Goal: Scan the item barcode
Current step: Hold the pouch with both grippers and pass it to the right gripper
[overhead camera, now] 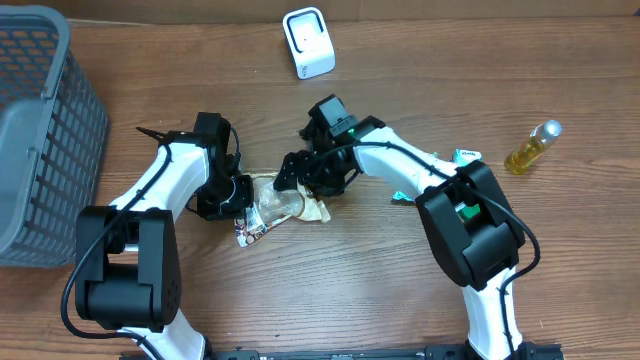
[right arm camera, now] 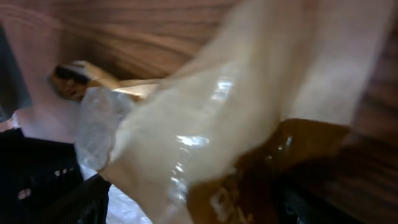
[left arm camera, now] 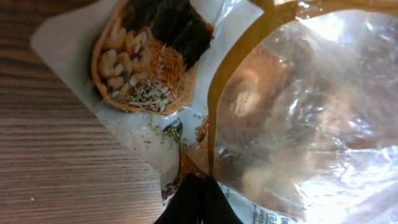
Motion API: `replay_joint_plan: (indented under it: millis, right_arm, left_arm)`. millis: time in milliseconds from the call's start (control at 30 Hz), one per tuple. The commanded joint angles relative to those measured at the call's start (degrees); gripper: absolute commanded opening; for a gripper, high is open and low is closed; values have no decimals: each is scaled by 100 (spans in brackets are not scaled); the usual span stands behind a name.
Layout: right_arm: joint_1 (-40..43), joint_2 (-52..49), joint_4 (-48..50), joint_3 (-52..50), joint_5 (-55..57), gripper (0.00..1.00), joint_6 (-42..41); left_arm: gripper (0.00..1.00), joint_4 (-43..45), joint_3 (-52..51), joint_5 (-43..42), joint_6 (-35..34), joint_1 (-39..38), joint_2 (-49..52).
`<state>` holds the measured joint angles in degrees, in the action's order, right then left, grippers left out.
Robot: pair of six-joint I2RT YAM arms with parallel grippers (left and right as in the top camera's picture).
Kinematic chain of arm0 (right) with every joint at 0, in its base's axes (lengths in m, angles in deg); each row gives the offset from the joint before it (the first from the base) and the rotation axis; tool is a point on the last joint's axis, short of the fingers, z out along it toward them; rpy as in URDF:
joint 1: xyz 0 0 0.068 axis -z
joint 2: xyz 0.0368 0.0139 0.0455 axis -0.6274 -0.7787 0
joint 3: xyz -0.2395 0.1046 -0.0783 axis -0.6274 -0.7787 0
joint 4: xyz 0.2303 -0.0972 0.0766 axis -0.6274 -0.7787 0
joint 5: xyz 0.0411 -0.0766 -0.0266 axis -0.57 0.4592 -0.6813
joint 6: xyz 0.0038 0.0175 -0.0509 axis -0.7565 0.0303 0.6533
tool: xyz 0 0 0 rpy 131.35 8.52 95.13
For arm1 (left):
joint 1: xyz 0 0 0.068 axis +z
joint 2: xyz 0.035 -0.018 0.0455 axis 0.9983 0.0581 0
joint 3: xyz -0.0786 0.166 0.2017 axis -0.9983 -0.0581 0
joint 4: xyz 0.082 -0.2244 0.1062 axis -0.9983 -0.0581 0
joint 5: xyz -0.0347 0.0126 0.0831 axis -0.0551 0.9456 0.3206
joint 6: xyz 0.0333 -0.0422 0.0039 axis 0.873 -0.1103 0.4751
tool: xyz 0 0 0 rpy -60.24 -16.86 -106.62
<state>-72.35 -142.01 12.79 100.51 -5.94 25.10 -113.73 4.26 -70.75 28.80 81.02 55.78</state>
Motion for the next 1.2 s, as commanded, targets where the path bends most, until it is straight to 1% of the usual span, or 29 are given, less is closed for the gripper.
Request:
replay_joint_plan:
  millis: [0, 33, 233, 300, 400, 433, 500, 533, 567, 633, 733, 800, 900, 933, 1000, 1067, 1167]
  right_arm:
    - [-170, -271, 256, -256, -424, 76, -98]
    - [-170, -271, 356, -256, -531, 74, -98]
    - [-131, -271, 1080, -256, -1375, 55, -98]
    - [-133, -271, 1117, -256, -1403, 54, -98]
    - [-138, -271, 1086, -256, -1449, 38, -96]
    - [-133, -269, 1086, -256, -1537, 37, -96]
    - [-44, -262, 1121, -251, -2015, 46, -52]
    - [-7, -262, 1113, -249, -2133, 56, -52]
    - [66, -262, 1038, -247, -2234, 68, -55]
    - [160, -251, 903, -247, -2201, 82, -50]
    - [313, -111, 855, -221, -2144, 91, 83]
    - [374, 26, 857, -195, -1843, 93, 81]
    - [450, 160, 802, -195, -986, 96, 76]
    - [455, 160, 778, -195, -885, 96, 74]
    - [452, 142, 667, -199, -426, 100, 76]
    - [404, 142, 678, -201, -31, 100, 76]
    - [387, 142, 984, -201, 74, 100, 74]
  left_arm:
    - [4, 98, -35, -52, -17, -44, -61]
    - [4, 98, -35, -50, -17, -44, -61]
    - [4, 98, -35, 138, -17, -44, -61]
    - [5, 103, -35, 140, -17, -44, -61]
    - [4, 149, -35, 140, -17, -44, -61]
    - [4, 155, -35, 146, -17, -44, -59]
    - [4, 157, -35, 216, -17, -44, -61]
    - [4, 157, -35, 251, -15, -44, -59]
    - [5, 160, -35, 249, -17, -44, -61]
    - [4, 173, -35, 249, -17, -44, -61]
    - [4, 203, -35, 251, -17, -44, -59]
    - [4, 219, -35, 249, -17, -44, -61]
    - [4, 227, -35, 249, -17, -44, -61]
    - [4, 227, -35, 251, -15, -44, -61]
    - [4, 227, -35, 249, 4, -44, -59]
    - [4, 227, -35, 254, 7, -44, -59]
    - [4, 234, -35, 251, 9, -44, -59]
